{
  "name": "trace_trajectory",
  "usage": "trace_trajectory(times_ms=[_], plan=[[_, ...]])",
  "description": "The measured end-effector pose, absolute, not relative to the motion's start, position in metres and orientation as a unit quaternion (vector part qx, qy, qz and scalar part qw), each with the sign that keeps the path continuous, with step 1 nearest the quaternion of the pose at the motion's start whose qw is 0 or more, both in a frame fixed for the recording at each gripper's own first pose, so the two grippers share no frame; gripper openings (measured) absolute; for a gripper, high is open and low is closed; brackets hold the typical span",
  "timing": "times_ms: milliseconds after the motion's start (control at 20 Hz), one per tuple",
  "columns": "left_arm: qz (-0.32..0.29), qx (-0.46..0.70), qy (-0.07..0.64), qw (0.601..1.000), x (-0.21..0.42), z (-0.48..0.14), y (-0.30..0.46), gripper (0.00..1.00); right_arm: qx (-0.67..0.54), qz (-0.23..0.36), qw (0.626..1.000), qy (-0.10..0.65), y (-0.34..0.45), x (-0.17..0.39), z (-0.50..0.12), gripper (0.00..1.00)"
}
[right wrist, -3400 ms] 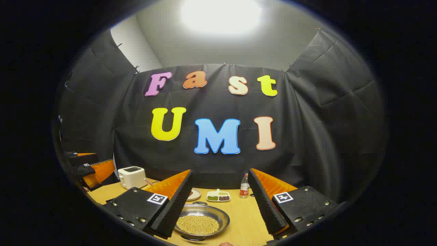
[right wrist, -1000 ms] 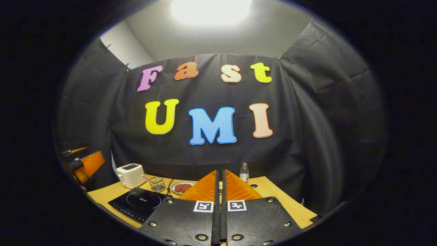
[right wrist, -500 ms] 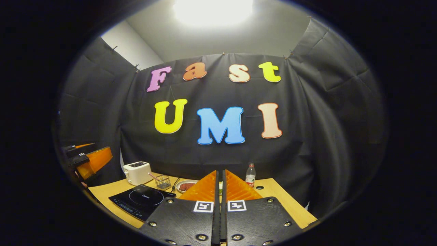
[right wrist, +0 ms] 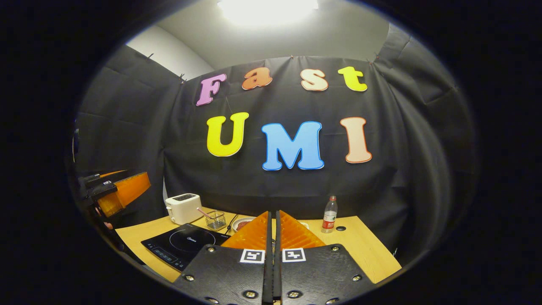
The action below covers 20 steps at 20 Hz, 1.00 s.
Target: First push the handle of the pot to place it horizontally, then grasp the pot with both hands and set it on the induction cooktop.
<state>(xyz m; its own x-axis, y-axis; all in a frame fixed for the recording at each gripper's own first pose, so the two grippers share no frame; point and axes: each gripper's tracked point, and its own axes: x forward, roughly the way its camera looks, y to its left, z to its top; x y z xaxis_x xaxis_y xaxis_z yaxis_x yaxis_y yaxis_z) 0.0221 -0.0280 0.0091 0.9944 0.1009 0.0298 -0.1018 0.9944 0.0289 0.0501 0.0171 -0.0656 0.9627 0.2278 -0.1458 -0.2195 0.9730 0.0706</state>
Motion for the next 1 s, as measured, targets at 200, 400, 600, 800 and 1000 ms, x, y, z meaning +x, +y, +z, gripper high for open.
trace_trajectory(times_ms=[200, 400, 600, 800, 1000], plan=[[0.059, 0.013, -0.016, 0.998, 0.038, 0.01, -0.013, 0.99, 0.014, 0.153, 0.984, 0.094, 0.051, 0.06, -0.085, 0.01], [0.076, 0.016, -0.014, 0.997, 0.044, 0.006, 0.008, 0.99, 0.016, 0.206, 0.969, 0.135, 0.089, 0.058, -0.115, 0.01], [0.094, 0.017, -0.006, 0.995, 0.043, 0.0, 0.028, 0.99, 0.003, 0.244, 0.956, 0.166, 0.116, 0.053, -0.14, 0.01], [0.11, 0.02, -0.003, 0.994, 0.038, -0.003, 0.044, 0.99, -0.002, 0.278, 0.94, 0.196, 0.139, 0.046, -0.163, 0.01], [0.119, 0.02, 0.0, 0.993, 0.034, -0.006, 0.054, 0.94, 0.002, 0.313, 0.917, 0.247, 0.161, 0.03, -0.195, 0.01]])
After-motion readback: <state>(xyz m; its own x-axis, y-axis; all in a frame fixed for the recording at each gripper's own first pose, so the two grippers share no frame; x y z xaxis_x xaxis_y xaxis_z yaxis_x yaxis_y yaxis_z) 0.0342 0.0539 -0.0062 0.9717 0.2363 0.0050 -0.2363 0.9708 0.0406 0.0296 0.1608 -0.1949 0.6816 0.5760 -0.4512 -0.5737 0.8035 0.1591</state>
